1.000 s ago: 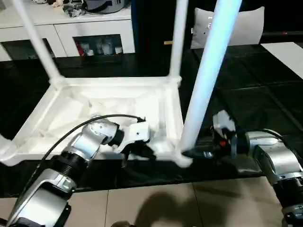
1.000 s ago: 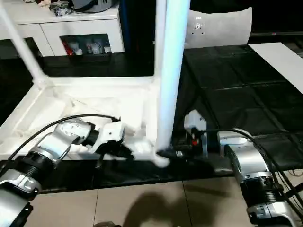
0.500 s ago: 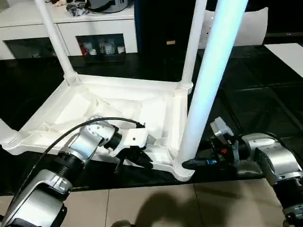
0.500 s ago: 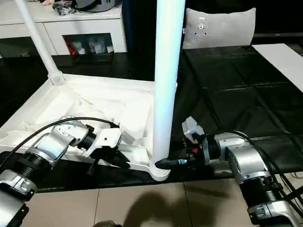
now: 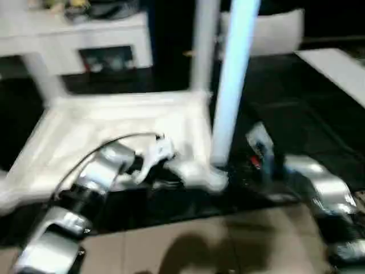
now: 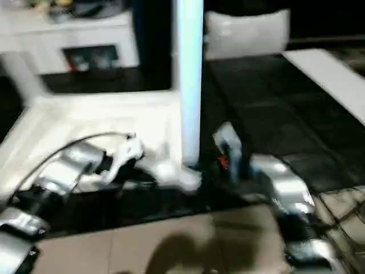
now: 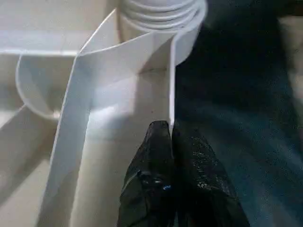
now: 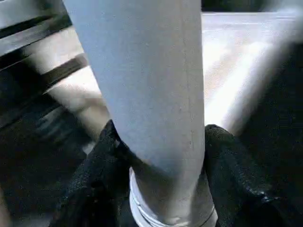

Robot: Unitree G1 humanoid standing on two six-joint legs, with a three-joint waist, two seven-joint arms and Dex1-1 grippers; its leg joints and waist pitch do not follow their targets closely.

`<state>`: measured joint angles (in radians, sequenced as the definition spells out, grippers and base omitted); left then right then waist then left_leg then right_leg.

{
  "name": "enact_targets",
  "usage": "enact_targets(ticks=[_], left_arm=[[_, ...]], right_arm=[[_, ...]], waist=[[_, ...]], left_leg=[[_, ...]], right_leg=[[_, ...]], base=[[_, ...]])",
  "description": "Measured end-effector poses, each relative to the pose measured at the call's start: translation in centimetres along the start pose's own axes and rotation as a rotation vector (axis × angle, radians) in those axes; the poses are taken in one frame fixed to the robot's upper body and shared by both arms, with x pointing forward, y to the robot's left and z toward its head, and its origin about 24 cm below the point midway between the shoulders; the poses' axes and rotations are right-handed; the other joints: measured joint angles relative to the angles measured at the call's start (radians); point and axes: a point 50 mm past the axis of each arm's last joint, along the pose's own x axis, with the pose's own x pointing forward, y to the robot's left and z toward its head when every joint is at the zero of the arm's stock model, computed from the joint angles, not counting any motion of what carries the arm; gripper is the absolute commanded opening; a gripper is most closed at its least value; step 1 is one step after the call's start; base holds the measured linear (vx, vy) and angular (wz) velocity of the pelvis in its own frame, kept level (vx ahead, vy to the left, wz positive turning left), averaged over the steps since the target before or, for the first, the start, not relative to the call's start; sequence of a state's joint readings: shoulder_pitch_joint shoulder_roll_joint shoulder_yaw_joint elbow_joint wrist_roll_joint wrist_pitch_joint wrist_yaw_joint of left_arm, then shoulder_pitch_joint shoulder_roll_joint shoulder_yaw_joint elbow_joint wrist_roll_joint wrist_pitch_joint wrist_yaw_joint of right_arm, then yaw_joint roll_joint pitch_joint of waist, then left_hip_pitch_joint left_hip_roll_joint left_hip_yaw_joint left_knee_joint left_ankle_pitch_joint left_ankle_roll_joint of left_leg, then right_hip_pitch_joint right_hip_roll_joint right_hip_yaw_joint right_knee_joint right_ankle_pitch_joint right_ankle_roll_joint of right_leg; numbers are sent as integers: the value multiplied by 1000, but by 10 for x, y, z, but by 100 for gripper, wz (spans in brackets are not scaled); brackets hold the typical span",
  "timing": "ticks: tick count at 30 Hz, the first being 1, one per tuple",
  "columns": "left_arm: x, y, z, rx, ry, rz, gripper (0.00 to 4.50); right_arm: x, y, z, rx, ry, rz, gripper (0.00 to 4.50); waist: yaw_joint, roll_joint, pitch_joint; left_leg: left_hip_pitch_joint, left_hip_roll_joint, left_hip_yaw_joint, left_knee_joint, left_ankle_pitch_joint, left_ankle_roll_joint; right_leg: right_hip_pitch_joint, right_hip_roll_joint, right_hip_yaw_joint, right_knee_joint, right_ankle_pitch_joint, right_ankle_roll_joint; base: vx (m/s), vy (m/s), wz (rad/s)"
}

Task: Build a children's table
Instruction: Rotate leg to tighten

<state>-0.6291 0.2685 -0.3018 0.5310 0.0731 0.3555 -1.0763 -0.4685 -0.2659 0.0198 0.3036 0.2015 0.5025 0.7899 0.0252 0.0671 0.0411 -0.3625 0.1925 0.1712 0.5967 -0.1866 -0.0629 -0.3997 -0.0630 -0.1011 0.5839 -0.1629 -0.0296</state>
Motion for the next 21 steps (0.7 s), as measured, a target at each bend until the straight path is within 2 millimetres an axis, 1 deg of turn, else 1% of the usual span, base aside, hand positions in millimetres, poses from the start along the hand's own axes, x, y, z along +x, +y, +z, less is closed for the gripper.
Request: enact_targets(ticks=[2,3,6,7,8,10,11,12,13,15,16,17,18,20,21], left_arm=[[12,-2,4,-49,-29,64,0],[16,-3,6,-61,-39,86,0],[22,-3,10,-81,-54,134,0],[23,-3,11,-87,-60,144,0],[24,-3,12,-92,-67,149,0],[25,-4,13,-93,-71,144,0],[25,-5,13,-91,-71,140,0],[25,-5,13,-81,-70,135,0],[25,-5,14,-67,-70,127,0],[21,-4,12,-42,-59,114,0],[20,-4,12,-32,-57,106,0],[18,-4,11,-4,-52,88,0],[16,-4,10,13,-47,73,0],[12,-3,8,47,-37,43,0],[9,-4,7,80,-28,11,0]], right_arm=[[8,-3,1,26,-22,-130,201],[11,-3,2,30,-30,-171,201],[18,-3,4,22,-52,-246,201],[18,-3,4,16,-64,-254,255],[17,-4,3,17,-82,-256,268],[13,-4,-1,35,-110,-236,267],[12,-5,-1,39,-118,-229,274],[9,-6,-2,31,-120,-219,295],[6,-7,-3,21,-120,-200,306],[-2,-10,-4,-5,-119,-154,314],[-4,-10,-5,-12,-117,-129,325],[-10,-12,-5,-36,-107,-96,351],[-14,-14,-5,-55,-100,-71,351],[-20,-14,-3,-80,-97,-4,370],[-26,-14,-3,-112,-78,55,370]], waist=[[-10,0,0],[-12,1,0],[-10,1,-1],[-7,2,-1],[-1,2,-1],[7,1,-1],[9,1,-1],[11,1,-1],[14,1,-1],[21,1,-1],[23,2,-1],[29,2,-1],[33,2,-1],[36,2,-1],[42,3,-1]], left_leg=[[-1,0,-1,0,0,0],[-1,0,-1,0,0,0],[-1,0,-2,0,0,1],[-1,-1,-2,-1,0,1],[-2,-1,-3,-1,0,1],[-3,-1,-3,-1,-1,2],[-4,-1,-3,-1,-2,3],[-4,-1,-3,-1,-2,3],[-4,-1,-3,-1,-2,4],[-4,-1,-3,-2,-1,6],[-4,-1,-3,-3,-1,6],[-5,0,-3,-4,1,9],[-5,0,-3,-4,1,9],[-5,0,-3,-4,1,9],[-4,0,-3,-4,1,9]], right_leg=[[0,0,-1,-4,0,0],[1,0,-1,-5,0,0],[1,0,-1,-5,0,0],[0,0,-1,-5,1,0],[0,0,-1,-5,2,0],[-1,0,-1,-5,2,1],[-1,0,-1,-5,3,1],[-1,0,-1,-5,3,1],[-1,0,-1,-5,4,1],[-1,0,-1,-5,5,0],[-2,0,-1,-5,5,1],[-2,1,-1,-5,5,1],[-3,1,-1,-5,5,1],[-3,1,-1,-5,5,1],[-3,1,-1,-5,5,1]], base=[[0,0,0],[0,0,0],[0,0,0],[0,0,0],[0,0,0],[0,0,0],[0,0,0],[0,0,0],[0,0,0],[0,0,0],[0,0,0],[0,0,0],[0,0,0],[0,0,0],[0,0,0]])
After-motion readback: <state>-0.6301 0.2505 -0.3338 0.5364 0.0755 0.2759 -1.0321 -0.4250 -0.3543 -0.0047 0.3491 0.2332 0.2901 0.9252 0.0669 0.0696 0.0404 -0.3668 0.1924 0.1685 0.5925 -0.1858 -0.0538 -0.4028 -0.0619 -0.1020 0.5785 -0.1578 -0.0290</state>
